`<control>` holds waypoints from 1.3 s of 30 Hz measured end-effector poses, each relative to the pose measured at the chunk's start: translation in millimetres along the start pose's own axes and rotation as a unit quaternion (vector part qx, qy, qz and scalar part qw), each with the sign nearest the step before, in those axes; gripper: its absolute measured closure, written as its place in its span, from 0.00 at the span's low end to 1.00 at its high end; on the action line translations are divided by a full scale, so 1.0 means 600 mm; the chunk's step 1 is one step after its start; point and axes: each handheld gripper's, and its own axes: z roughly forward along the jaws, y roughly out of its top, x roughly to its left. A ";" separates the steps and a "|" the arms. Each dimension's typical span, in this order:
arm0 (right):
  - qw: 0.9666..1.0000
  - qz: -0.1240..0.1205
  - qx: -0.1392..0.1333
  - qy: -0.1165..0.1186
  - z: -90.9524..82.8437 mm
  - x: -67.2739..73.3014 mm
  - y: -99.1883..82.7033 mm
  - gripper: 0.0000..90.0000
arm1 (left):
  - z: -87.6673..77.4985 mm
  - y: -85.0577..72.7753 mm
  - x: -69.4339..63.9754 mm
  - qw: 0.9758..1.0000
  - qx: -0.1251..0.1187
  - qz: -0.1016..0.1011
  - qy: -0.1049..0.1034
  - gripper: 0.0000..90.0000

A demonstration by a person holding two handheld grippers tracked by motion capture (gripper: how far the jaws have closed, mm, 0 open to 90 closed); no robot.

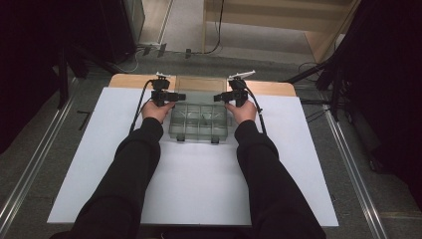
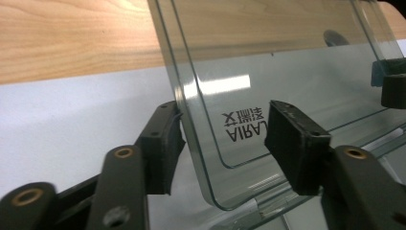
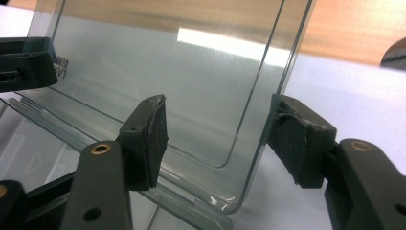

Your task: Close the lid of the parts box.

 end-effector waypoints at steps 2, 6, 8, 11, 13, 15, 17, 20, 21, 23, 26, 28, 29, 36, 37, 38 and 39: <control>1.000 -0.006 -0.006 -0.001 -0.001 0.000 0.002 0.46 | -0.003 0.001 0.002 1.000 -0.002 0.002 -0.002 0.58; 1.000 -0.012 -0.005 -0.005 -0.003 0.003 0.012 0.46 | -0.009 0.004 0.004 1.000 -0.006 -0.005 -0.013 0.59; 1.000 -0.014 -0.010 -0.003 -0.008 0.005 0.015 0.46 | -0.012 0.006 0.006 1.000 -0.010 -0.012 -0.022 0.58; 1.000 -0.020 -0.018 0.001 -0.015 0.006 0.017 0.48 | -0.016 0.009 0.004 1.000 -0.019 -0.008 -0.022 0.57; 0.999 -0.026 -0.020 0.004 -0.020 0.006 0.017 0.47 | -0.018 0.010 0.000 1.000 -0.022 0.002 -0.017 0.57; 0.999 -0.024 -0.021 0.012 -0.024 0.005 0.018 0.47 | -0.021 0.011 -0.001 1.000 -0.023 0.005 -0.016 0.57; 0.999 -0.023 -0.025 0.017 -0.028 0.005 0.019 0.47 | -0.025 0.012 -0.001 1.000 -0.023 0.006 -0.021 0.57; 0.999 -0.025 -0.028 0.018 -0.032 0.007 0.020 0.47 | -0.031 0.013 -0.002 0.999 -0.025 0.013 -0.026 0.57; 0.999 -0.029 -0.029 0.019 -0.034 0.007 0.020 0.47 | -0.033 0.014 -0.002 0.999 -0.025 0.016 -0.028 0.57; 0.999 -0.030 -0.033 0.022 -0.039 0.009 0.018 0.47 | -0.036 0.015 -0.002 0.999 -0.026 0.017 -0.031 0.57; 0.998 -0.034 -0.042 0.027 -0.047 0.011 0.015 0.48 | -0.042 0.016 -0.003 0.999 -0.025 0.019 -0.034 0.57; 0.998 -0.035 -0.045 0.029 -0.052 0.013 0.014 0.48 | -0.044 0.017 -0.005 0.999 -0.026 0.021 -0.035 0.57; 0.998 -0.037 -0.046 0.029 -0.054 0.014 0.015 0.48 | -0.045 0.017 -0.006 0.999 -0.026 0.025 -0.034 0.57; 0.997 -0.048 -0.048 0.027 -0.064 0.020 0.015 0.48 | -0.055 0.019 -0.010 0.998 -0.026 0.037 -0.035 0.57; 0.997 -0.050 -0.049 0.028 -0.066 0.021 0.016 0.48 | -0.056 0.019 -0.010 0.998 -0.026 0.036 -0.035 0.57; 0.997 -0.050 -0.052 0.030 -0.068 0.022 0.016 0.48 | -0.057 0.019 -0.010 0.998 -0.026 0.036 -0.036 0.57; 0.997 -0.050 -0.053 0.030 -0.071 0.024 0.017 0.48 | -0.058 0.019 -0.011 0.998 -0.026 0.035 -0.036 0.57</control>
